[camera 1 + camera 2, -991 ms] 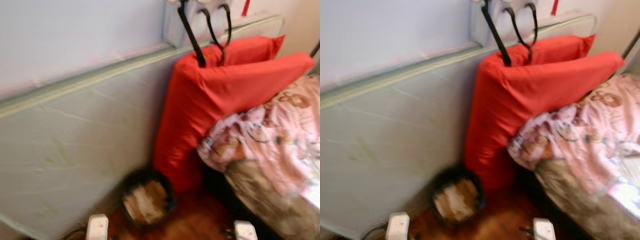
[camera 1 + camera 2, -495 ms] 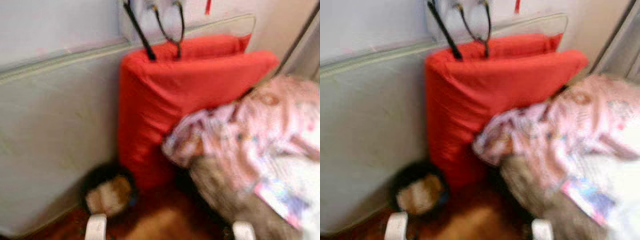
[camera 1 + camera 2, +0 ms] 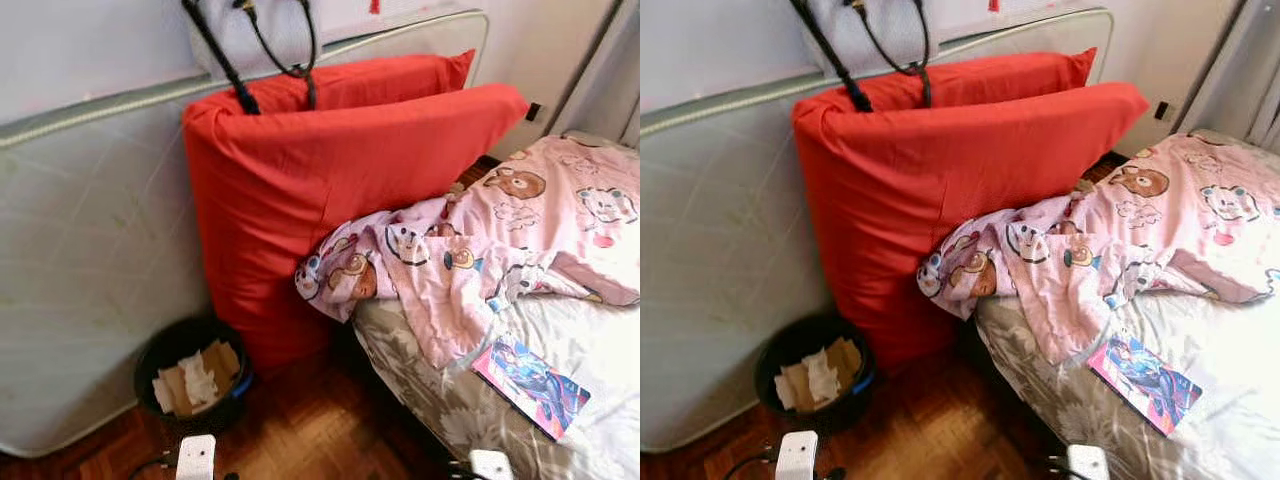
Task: Clean up the room
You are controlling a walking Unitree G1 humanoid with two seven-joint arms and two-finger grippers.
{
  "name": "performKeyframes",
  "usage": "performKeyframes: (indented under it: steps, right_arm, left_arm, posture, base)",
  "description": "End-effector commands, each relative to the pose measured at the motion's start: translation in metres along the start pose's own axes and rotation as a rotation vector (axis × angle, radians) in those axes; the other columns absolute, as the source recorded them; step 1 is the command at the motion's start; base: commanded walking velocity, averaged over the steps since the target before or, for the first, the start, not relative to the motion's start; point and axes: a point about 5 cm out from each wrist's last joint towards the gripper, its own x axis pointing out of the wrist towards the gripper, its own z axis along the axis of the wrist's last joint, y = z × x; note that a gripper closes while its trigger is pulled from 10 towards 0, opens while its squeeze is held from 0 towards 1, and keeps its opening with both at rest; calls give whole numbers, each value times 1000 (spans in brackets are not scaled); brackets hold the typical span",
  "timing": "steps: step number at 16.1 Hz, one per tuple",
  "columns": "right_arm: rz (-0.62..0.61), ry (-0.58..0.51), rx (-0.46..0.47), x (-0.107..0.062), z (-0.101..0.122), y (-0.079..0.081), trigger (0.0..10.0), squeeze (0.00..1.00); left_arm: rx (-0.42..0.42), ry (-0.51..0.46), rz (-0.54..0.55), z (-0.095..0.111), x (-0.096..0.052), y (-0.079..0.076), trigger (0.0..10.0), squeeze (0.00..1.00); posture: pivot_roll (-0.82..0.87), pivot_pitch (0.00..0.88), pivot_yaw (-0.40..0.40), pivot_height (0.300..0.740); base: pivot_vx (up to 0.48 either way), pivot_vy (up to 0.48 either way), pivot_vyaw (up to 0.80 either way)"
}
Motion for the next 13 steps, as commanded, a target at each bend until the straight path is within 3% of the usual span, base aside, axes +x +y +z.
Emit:
performKeyframes:
  steps: [1, 13]
  right_arm:
    - [15, -143, 164, 12, 89, 5, 10000, 0]
    - [15, -143, 164, 12, 89, 5, 10000, 0]
  left_arm:
    - [41, -56, 15, 61, 10, 21, 10000, 0]
    - [41, -56, 15, 61, 10, 21, 10000, 0]
  posture:
    - [91, 0, -103, 740]
    - [91, 0, -103, 740]
  base:
    - [0, 0, 0]
    - [0, 0, 0]
